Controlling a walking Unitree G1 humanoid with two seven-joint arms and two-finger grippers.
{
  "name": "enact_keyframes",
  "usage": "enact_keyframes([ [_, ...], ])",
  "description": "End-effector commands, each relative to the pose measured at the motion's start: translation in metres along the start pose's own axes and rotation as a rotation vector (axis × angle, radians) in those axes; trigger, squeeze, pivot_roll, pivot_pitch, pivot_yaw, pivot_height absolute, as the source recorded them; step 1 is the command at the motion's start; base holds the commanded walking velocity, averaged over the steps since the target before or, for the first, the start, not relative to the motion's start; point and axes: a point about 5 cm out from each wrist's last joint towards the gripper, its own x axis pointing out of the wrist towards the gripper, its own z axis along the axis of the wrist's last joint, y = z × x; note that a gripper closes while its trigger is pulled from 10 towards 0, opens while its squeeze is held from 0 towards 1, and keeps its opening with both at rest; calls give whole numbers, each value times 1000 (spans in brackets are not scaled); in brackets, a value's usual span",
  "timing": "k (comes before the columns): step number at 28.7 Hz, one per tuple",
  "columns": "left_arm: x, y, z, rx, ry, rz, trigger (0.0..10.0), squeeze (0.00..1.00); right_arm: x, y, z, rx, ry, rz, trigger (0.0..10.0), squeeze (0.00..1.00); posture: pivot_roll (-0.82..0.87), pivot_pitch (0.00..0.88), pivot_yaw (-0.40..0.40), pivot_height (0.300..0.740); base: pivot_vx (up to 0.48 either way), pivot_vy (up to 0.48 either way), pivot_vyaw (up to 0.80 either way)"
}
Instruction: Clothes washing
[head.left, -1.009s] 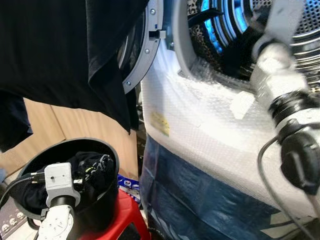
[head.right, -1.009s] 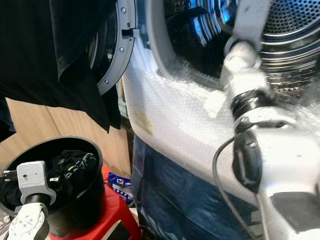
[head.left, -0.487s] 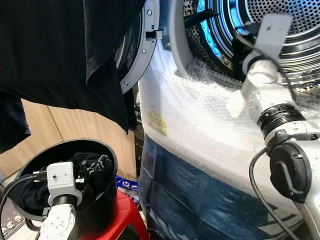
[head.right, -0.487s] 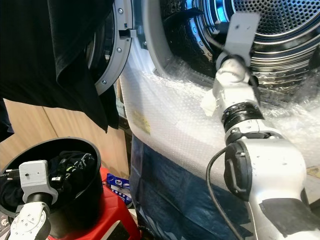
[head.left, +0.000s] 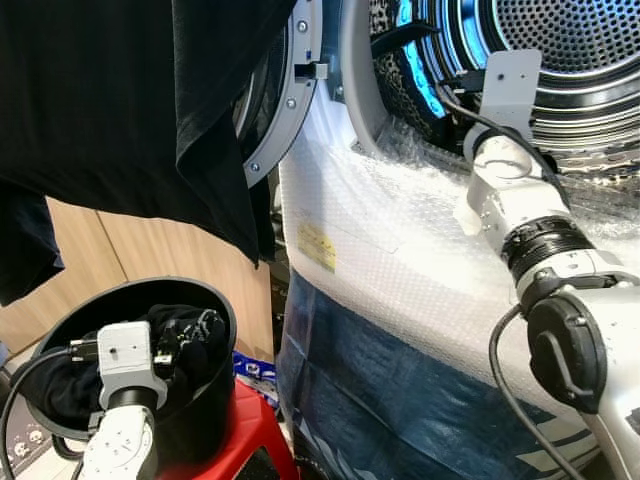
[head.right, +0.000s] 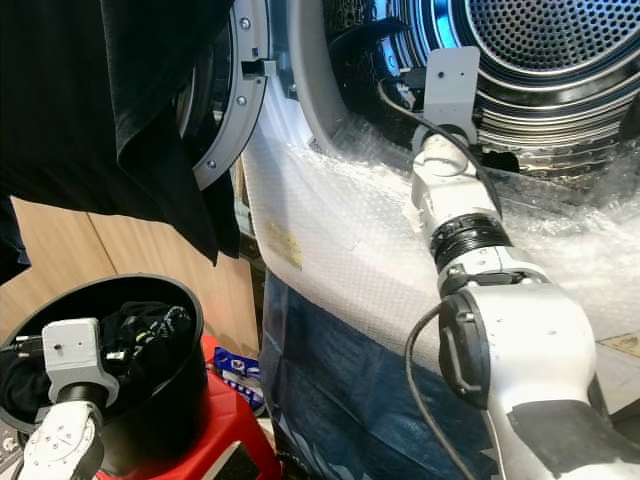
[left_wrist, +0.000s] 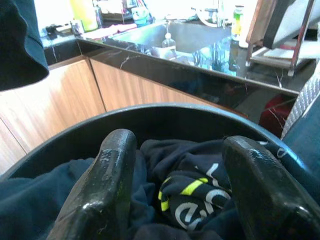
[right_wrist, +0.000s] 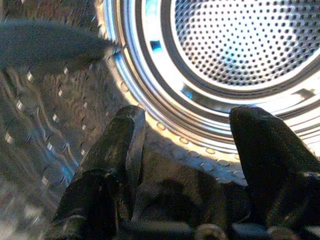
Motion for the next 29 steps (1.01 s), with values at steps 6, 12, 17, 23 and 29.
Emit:
enact_keyframes([
  [6,-3,2,-1,15,17,-10,10000,0,2,-11,8,7,-45,-25,10000,0,81,0,-20,740,0,0,0],
  [12,-3,1,-2,21,26,-25,10000,0,2,-17,-2,-10,-30,-27,10000,0,80,0,-26,740,0,0,0],
  [17,-5,0,-3,18,35,-30,10000,0,0,-21,-10,26,-6,-8,10000,0,71,0,-22,740,0,0,0],
  [23,-6,1,-3,21,40,-33,10000,0,-3,-20,-11,103,0,72,10000,0,75,0,-23,740,0,0,0],
  [29,-10,0,-5,20,48,-30,10000,0,-20,-25,-17,67,11,126,10000,0,66,0,-26,740,0,0,0],
])
